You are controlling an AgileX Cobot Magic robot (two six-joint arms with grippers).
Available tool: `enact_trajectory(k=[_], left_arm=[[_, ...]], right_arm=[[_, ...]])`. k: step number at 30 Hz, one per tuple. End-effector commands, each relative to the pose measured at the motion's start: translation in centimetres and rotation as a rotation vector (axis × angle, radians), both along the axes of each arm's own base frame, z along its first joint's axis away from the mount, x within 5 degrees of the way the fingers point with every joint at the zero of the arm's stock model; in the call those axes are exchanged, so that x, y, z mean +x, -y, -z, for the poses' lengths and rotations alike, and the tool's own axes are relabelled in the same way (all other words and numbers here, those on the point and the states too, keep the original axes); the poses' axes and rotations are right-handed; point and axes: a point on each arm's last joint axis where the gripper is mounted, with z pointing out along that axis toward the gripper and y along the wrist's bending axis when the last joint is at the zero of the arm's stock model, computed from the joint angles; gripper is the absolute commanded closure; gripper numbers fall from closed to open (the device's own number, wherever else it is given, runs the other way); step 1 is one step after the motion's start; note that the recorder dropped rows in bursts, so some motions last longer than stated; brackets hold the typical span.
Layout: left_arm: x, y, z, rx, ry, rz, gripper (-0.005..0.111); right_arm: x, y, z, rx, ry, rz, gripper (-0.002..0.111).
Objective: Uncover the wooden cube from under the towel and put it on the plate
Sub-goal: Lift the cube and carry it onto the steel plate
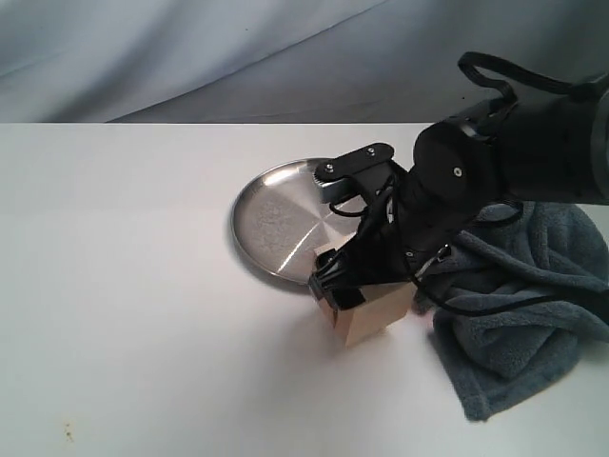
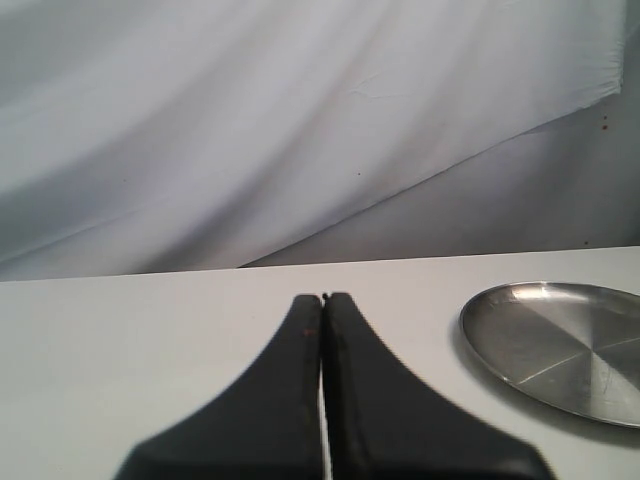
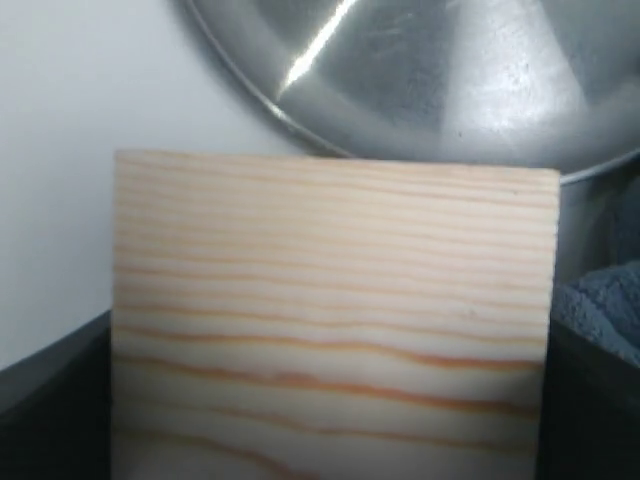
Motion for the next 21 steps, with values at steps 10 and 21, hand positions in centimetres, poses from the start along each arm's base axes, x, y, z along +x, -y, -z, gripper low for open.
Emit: enact_trajectory(k=[10, 21], left_arm=[[0.0, 0.0, 0.0, -0.006, 0.010, -0.003, 0.107], [0.0, 0.0, 0.0, -0.006, 0.010, -0.003, 0.107]], right_arm=[[6.5, -3.5, -2.5, 0.123, 0.148, 0.044, 0.062], [11.5, -3.4, 0.8, 0.121, 0.122, 0.134, 0.062]])
